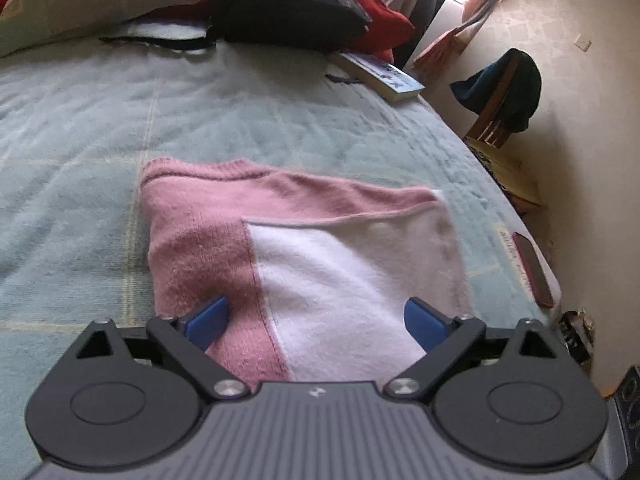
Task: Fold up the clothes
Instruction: 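Lift both open tools above the folded sweater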
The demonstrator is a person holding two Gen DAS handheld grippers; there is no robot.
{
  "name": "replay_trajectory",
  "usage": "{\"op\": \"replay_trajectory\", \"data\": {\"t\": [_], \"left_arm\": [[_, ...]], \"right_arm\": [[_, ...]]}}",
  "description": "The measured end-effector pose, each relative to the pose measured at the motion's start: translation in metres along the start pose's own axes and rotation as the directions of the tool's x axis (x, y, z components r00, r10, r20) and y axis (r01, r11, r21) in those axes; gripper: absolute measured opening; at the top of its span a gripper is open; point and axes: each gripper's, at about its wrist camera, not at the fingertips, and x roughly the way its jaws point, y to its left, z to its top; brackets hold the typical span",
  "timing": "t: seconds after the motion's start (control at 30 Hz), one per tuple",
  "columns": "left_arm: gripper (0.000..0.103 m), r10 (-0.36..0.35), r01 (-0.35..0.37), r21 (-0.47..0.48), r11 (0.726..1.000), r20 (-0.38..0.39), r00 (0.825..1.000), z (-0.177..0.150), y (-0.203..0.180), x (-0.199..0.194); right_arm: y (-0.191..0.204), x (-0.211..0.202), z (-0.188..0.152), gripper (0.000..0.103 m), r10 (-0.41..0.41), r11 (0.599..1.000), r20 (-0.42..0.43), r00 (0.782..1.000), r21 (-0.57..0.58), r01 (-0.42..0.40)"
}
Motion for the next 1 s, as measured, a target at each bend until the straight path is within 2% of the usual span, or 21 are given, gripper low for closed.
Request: {"op": "replay_trajectory", "data": {"t": [0.1,0.27,0.37,0.43,0.5,0.7,0.77,0.83,0.87,0.93,1.0], "left_arm": [[0.095,0.027,-0.026,-0.005,1.0,0.041,0.999,0.0,0.002,-0.024],[0.096,0.13,-0.131,0.003,0.991,0.068,0.989,-0.005,0.008,-0.044],[0.096,0.156,-0.158,0.029,0.987,0.057,0.986,-0.01,0.008,-0.045],[0.096,0.145,-0.147,0.032,0.989,0.051,0.988,-0.01,0.01,-0.043],[0.096,0.129,-0.131,0.032,0.991,0.049,0.99,-0.008,0.012,-0.041],[0.097,-0.028,0.024,0.087,0.996,0.05,0.998,0.014,-0.003,-0.016],[0.097,-0.061,0.059,0.084,0.995,0.026,0.998,0.023,-0.005,0.004],[0.096,-0.055,0.055,0.073,0.996,-0.015,0.998,0.029,-0.001,0.029],[0.097,-0.045,0.047,0.072,0.996,-0.024,0.999,0.031,0.0,0.036],[0.097,-0.022,0.024,0.079,0.997,-0.027,0.999,0.031,0.001,0.044],[0.097,-0.012,0.014,0.099,0.995,-0.028,1.0,0.032,-0.005,0.037]], "right_arm": [[0.0,-0.003,0.025,0.103,0.034,0.998,0.024,0.999,-0.053,-0.032],[-0.01,0.033,0.069,0.103,0.009,0.991,0.034,0.999,-0.137,-0.004],[-0.025,0.061,0.078,0.103,-0.038,0.989,0.006,0.999,-0.144,0.038],[-0.039,0.074,0.071,0.103,-0.087,0.988,-0.041,0.995,-0.128,0.081],[-0.046,0.07,0.063,0.103,-0.084,0.99,-0.032,0.996,-0.118,0.08],[-0.051,0.062,0.047,0.103,-0.143,0.983,-0.034,0.989,-0.118,0.138],[-0.059,0.061,0.041,0.103,-0.145,0.987,-0.041,0.989,-0.077,0.142],[-0.076,0.061,0.034,0.103,-0.107,0.993,-0.088,0.99,0.047,0.111],[-0.082,0.057,0.031,0.103,-0.097,0.991,-0.084,0.992,0.088,0.104],[-0.087,0.046,0.027,0.103,-0.103,0.986,-0.052,0.993,0.126,0.109],[-0.082,0.029,0.029,0.103,-0.148,0.983,-0.011,0.989,0.108,0.148]]}}
